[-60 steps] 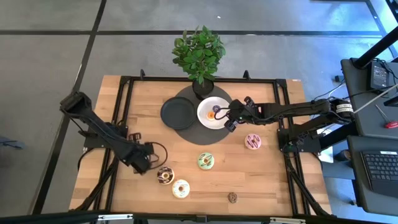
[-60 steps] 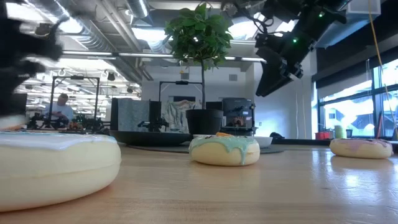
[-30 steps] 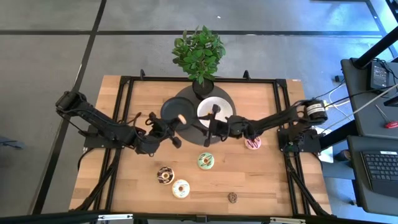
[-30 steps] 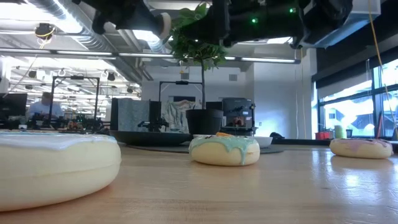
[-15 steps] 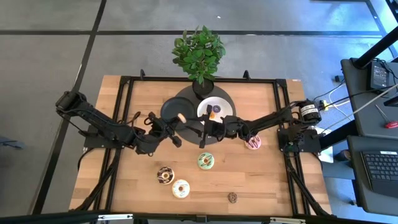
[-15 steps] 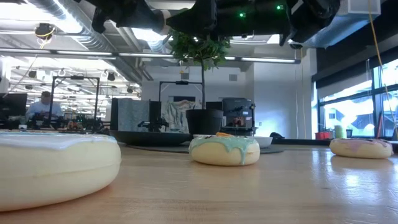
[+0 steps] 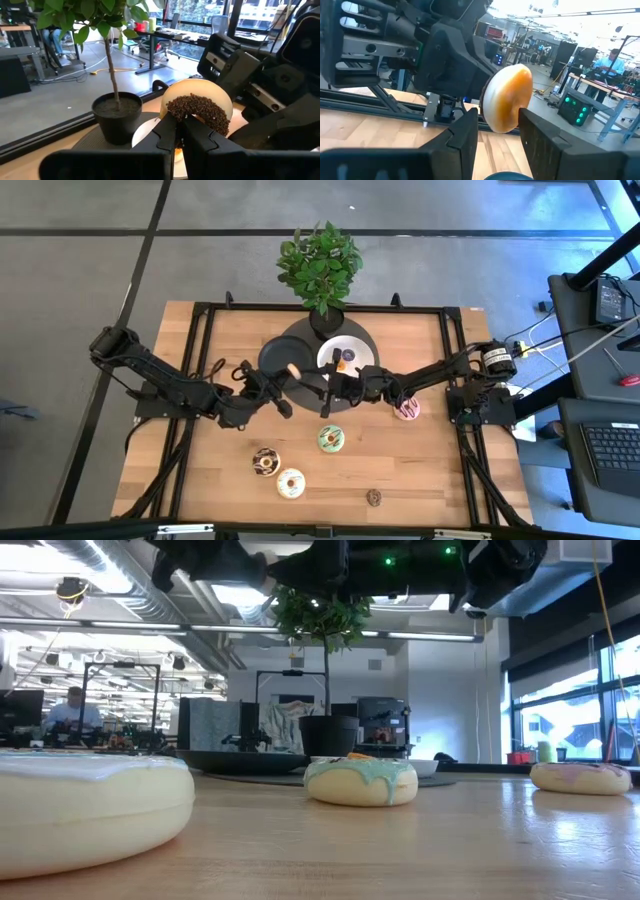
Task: Pick & Place donuts
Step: Put the small black donut on the white plate
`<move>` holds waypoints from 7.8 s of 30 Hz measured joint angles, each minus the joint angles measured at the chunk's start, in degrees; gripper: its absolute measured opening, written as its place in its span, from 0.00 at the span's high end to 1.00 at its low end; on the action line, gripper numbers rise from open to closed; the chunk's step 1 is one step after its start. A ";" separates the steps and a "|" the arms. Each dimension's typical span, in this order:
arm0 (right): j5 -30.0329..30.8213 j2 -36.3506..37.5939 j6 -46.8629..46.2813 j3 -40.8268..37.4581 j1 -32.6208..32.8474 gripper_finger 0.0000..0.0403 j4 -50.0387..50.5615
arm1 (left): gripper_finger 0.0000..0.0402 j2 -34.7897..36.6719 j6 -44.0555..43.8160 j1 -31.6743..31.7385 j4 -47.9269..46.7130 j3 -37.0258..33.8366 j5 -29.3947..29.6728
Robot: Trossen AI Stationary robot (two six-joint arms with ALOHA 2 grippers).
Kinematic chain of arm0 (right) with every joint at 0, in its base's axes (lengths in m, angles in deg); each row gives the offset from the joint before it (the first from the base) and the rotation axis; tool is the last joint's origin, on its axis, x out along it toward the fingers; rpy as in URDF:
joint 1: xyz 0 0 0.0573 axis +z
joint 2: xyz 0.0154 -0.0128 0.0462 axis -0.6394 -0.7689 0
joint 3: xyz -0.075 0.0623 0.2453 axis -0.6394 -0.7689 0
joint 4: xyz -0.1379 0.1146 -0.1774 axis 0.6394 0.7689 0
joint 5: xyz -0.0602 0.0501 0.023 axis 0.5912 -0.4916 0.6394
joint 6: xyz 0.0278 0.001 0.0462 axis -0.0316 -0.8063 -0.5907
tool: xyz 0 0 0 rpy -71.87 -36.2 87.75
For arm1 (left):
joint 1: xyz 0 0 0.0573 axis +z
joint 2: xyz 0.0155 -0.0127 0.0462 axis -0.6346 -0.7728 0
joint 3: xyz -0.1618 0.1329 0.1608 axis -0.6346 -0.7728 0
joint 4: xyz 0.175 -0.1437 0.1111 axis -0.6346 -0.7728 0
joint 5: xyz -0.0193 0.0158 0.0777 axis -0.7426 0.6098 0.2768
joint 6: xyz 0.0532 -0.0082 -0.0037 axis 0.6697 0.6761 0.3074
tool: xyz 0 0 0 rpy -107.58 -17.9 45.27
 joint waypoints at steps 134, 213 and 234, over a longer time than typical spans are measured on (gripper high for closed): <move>-24.50 15.26 -46.34 -32.54 -28.68 0.74 16.74 | 0.64 0.04 -2.78 -3.34 -11.48 0.00 -14.14; -15.89 14.73 -29.77 -16.41 -22.57 0.74 58.99 | 0.65 0.04 -3.06 -1.42 -11.74 0.00 -18.97; -15.43 13.31 -29.94 -16.44 -22.43 0.74 54.90 | 0.65 0.04 -2.67 -1.44 -11.76 0.00 -19.12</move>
